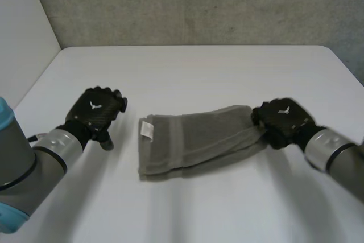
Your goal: Fold the towel.
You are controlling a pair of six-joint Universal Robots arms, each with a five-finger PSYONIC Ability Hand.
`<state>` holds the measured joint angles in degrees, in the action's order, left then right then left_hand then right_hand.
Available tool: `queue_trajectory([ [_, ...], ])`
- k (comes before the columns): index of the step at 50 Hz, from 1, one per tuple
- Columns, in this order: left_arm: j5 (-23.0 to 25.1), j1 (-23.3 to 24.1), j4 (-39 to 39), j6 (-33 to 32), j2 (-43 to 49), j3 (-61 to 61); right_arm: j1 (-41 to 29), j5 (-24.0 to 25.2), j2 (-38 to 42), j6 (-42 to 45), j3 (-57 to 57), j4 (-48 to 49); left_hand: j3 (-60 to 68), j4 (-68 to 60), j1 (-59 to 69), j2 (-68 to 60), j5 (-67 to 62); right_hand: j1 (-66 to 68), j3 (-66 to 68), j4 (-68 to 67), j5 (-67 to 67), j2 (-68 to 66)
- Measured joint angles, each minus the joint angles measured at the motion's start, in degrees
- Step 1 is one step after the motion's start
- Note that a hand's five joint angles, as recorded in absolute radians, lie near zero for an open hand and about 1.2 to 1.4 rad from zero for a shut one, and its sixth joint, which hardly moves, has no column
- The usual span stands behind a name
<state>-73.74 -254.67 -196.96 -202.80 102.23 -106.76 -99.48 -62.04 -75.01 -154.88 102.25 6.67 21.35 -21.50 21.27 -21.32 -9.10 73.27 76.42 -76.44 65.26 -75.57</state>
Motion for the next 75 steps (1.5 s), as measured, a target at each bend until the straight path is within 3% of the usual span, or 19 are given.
queue_trajectory([
  [6, 0.0, -0.6, 0.7, 3.2, -3.0, 2.2, 2.3, 5.0, -3.1, 4.2, -7.8, -10.2, -0.5, 0.4, -0.5, 0.4, 0.4, 0.0, 0.0, 0.0, 0.2, 0.0],
  [11, 0.0, -1.0, 1.3, 6.8, -4.4, 4.5, -1.2, 6.3, -2.7, 4.8, -14.9, -15.4, -0.5, 0.4, -0.5, 0.5, 0.4, 0.0, 0.1, 0.0, 0.2, 0.0],
  [23, -0.1, -0.3, 2.0, 14.5, -4.5, 9.4, -25.7, 5.9, 13.0, 4.5, -27.6, -16.4, -0.8, 0.6, -0.8, 0.8, 0.8, 0.5, 0.3, -0.3, 0.2, -0.6],
  [26, -0.1, 0.0, 2.0, 16.2, -4.2, 10.2, -29.7, 5.6, 18.1, 4.5, -30.0, -16.3, -0.8, 0.6, -0.8, 0.8, 1.0, -8.7, -10.9, 11.1, -10.6, 10.7],
  [28, -0.1, 0.3, 2.0, 17.2, -3.9, 10.7, -31.1, 5.1, 20.7, 4.4, -31.1, -16.2, -0.8, 0.6, -0.8, 0.8, 1.0, -32.9, -34.7, 34.9, -35.5, 35.3],
  [31, -0.1, 1.0, 1.9, 17.9, -3.2, 11.2, -31.5, 3.9, 22.0, 4.2, -31.6, -16.2, -0.8, 0.6, -0.8, 0.8, 1.0, -55.0, -57.9, 57.4, -58.8, 58.4],
  [34, -0.1, 2.0, 1.9, 18.1, -2.2, 11.8, -30.9, 2.5, 21.3, 3.6, -31.1, -16.1, -0.8, 0.6, -0.8, 0.8, 1.0, -58.9, -62.5, 62.1, -61.8, 61.8],
  [51, -3.0, 10.6, 1.8, 20.9, 6.8, 15.3, -18.7, 0.3, 6.9, -10.8, -22.2, -15.3, -0.8, 0.6, -0.8, 0.8, 1.0, -59.6, -62.5, 62.1, -61.8, 61.8],
  [63, -3.5, 14.2, 1.9, 23.0, 14.6, 13.9, -15.8, -0.1, 13.1, -12.2, -20.1, -11.7, -0.8, 0.6, -0.8, 0.9, 1.0, -59.6, -62.5, 62.1, -61.8, 61.8],
  [75, -7.0, 14.1, 2.1, 22.5, 20.6, 14.0, -16.8, -5.7, 20.9, -12.6, -20.6, -5.7, -0.8, 0.6, -1.1, 1.0, 1.1, -59.6, -62.5, 62.1, -61.8, 61.8],
])
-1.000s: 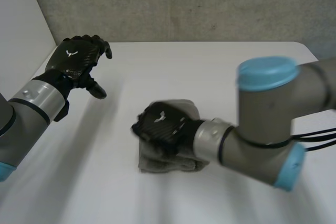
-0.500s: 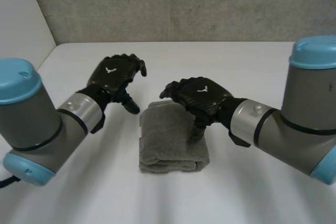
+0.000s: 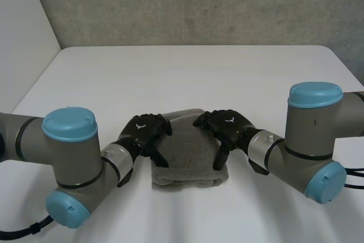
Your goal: Fold the towel.
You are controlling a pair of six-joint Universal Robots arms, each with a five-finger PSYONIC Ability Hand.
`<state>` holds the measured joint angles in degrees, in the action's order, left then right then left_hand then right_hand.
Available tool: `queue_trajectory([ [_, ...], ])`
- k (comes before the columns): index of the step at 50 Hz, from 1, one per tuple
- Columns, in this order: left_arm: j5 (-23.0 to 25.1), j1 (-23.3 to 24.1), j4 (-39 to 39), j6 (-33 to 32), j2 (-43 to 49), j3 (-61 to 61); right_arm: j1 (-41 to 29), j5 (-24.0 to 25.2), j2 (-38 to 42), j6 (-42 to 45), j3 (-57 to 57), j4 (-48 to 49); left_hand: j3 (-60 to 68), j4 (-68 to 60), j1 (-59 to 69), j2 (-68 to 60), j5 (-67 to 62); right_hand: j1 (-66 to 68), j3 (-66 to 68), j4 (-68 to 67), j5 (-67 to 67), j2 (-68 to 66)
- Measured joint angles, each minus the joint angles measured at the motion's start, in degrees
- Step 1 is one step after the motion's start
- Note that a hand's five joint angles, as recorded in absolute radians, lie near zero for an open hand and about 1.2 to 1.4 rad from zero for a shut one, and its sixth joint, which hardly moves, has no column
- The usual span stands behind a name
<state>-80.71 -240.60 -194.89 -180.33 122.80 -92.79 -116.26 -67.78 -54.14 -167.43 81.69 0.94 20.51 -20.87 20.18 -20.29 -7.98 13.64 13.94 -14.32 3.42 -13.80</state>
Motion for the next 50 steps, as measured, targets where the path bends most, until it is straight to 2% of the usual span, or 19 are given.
queue_trajectory([
  [7, -1.7, -0.2, 1.3, -0.1, -3.8, 1.0, -0.2, -0.7, -3.2, -0.6, -0.3, -0.1, -0.9, 1.1, -0.8, 0.6, 1.0, 0.0, 0.0, 0.0, 0.0, 0.0],
  [14, -1.9, -0.6, 4.3, 0.0, -11.6, 2.2, 0.9, -2.5, -12.7, -4.4, -0.9, -0.2, -3.5, 3.5, -2.9, 3.2, 3.1, 0.0, 0.0, 0.0, 0.0, 0.0],
  [20, -2.5, -1.7, 8.7, 0.2, -19.5, 4.5, 3.9, -11.9, -21.6, -7.2, -3.2, -0.3, -4.0, 4.0, -3.2, 3.7, 3.6, 0.0, 0.0, 0.0, 0.0, 0.0],
  [24, -4.6, -4.3, 13.5, 0.5, -25.3, 7.3, 6.8, -21.6, -26.7, -7.3, -5.7, -1.5, -4.0, 4.0, -3.2, 3.7, 3.7, 0.0, 0.0, 0.0, 0.0, 0.0],
  [29, -6.9, -6.9, 17.4, 0.7, -29.0, 9.9, 8.9, -25.7, -28.3, -6.3, -7.6, -4.2, -4.0, 4.0, -3.2, 3.7, 3.7, 0.0, 0.0, 0.0, 0.0, 0.0],
  [39, -9.5, -9.5, 21.9, 0.8, -30.5, 11.9, 10.0, -25.4, -26.0, -4.8, -9.4, -10.6, -4.0, 4.0, -3.2, 3.7, 3.7, 0.0, 0.0, 0.0, 0.0, 0.0],
  [50, -10.4, -9.7, 22.4, 0.8, -29.7, 12.4, 9.1, -24.8, -25.1, -4.8, -8.7, -11.3, -4.0, 4.0, -3.2, 3.7, 3.7, 0.0, 0.0, 0.0, 0.0, 0.0],
])
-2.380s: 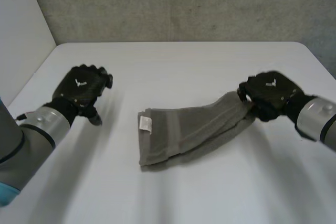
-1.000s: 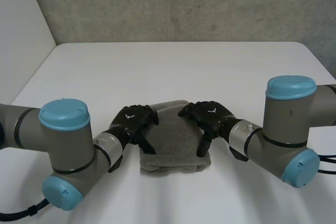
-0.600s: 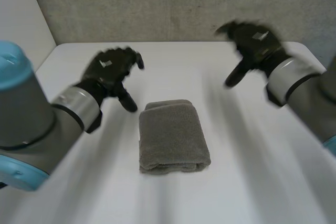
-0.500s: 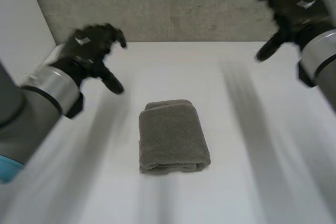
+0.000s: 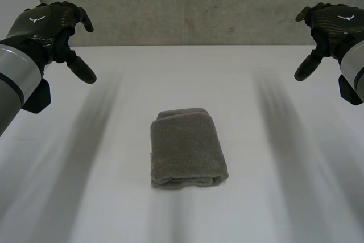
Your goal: Fold the towel.
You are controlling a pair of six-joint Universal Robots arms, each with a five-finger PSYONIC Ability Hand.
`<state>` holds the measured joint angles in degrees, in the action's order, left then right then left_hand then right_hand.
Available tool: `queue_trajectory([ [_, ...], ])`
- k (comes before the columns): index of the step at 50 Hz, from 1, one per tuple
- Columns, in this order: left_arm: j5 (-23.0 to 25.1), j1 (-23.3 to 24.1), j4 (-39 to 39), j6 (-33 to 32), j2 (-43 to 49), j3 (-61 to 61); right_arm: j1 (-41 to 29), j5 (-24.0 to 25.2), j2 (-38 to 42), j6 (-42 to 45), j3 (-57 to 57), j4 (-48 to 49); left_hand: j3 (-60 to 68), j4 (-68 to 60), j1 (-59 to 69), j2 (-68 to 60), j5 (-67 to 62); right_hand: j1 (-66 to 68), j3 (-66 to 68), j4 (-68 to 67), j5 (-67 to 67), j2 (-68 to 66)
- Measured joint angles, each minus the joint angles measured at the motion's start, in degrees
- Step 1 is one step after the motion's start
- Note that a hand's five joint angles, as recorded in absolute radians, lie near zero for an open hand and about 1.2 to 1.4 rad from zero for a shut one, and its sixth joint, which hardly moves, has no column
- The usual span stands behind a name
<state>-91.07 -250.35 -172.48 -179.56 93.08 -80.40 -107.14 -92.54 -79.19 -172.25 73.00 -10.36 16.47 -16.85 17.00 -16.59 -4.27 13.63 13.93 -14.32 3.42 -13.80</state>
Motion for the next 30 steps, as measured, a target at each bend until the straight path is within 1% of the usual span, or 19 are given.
queue_trajectory([
  [13, 0.2, 0.1, 0.6, 0.1, 0.9, 0.5, -0.1, 3.3, -0.1, 0.1, 1.2, 0.5, 0.0, 0.0, 0.0, 0.0, 0.0, 0.0, 0.0, 0.0, 0.0, 0.0],
  [30, 0.4, 0.0, 0.6, 0.2, 1.3, 0.5, -0.1, 3.4, -0.1, 0.2, 1.2, 0.8, 0.0, 0.0, 0.0, 0.0, 0.0, 0.1, 0.0, 0.0, 0.0, 0.0],
])
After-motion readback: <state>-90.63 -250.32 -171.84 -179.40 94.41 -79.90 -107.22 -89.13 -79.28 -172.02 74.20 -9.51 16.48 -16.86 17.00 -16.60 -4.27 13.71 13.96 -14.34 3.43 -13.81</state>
